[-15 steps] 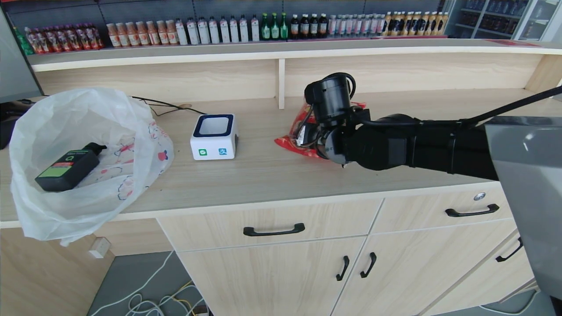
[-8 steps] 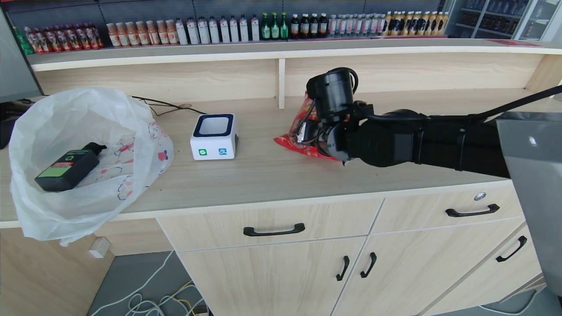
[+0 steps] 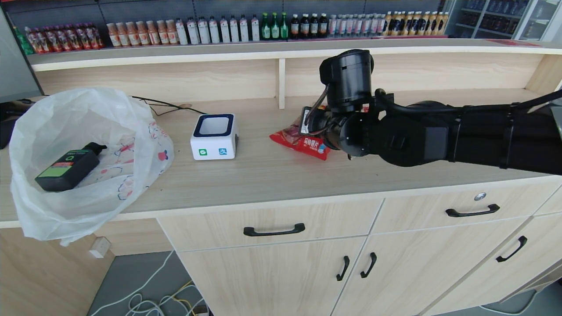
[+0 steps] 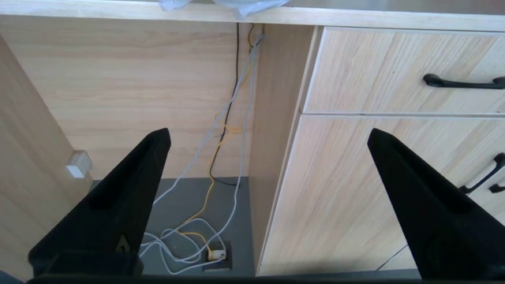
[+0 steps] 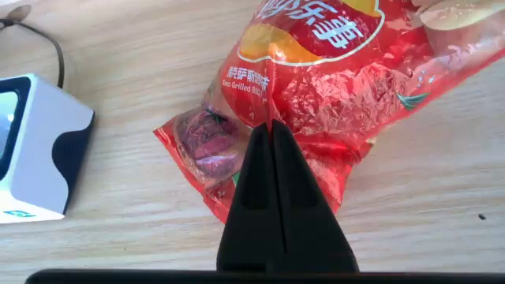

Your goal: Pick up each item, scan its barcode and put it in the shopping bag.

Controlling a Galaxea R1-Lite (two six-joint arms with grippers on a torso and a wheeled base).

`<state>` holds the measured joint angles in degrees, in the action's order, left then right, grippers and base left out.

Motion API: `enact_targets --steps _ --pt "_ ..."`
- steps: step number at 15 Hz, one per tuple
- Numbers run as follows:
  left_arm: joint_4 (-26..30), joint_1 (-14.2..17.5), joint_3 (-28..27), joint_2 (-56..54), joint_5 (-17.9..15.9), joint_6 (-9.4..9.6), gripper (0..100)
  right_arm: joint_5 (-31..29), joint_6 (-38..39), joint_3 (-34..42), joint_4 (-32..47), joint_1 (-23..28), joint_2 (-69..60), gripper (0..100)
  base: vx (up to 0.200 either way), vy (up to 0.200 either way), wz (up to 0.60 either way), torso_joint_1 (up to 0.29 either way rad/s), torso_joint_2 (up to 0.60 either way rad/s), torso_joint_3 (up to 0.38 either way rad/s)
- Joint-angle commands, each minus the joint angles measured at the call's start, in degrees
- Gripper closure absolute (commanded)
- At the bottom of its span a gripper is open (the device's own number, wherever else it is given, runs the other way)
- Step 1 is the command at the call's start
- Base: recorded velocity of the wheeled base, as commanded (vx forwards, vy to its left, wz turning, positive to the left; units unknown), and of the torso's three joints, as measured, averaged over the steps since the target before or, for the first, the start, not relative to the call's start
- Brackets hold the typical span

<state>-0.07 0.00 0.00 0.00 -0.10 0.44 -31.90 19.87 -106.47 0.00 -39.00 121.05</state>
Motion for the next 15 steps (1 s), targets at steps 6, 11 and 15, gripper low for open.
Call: enact_targets --steps 6,11,15 --pt "0.0 0.0 0.0 0.0 0.0 0.00 0 2.0 -5.0 12.8 -3.4 2.3 -7.5 0 0.000 0.000 0.00 0.000 0.00 0.000" --pt "0.0 0.0 0.0 0.0 0.0 0.00 0 3.4 -8.1 7.8 -4.6 2.0 -6.9 0 0.000 0.000 0.00 0.000 0.00 0.000" --pt "0.0 0.0 0.0 0.0 0.0 0.00 0 -1.0 -1.3 -5.9 -3.4 1.5 3.6 0 0.000 0.000 0.00 0.000 0.00 0.000"
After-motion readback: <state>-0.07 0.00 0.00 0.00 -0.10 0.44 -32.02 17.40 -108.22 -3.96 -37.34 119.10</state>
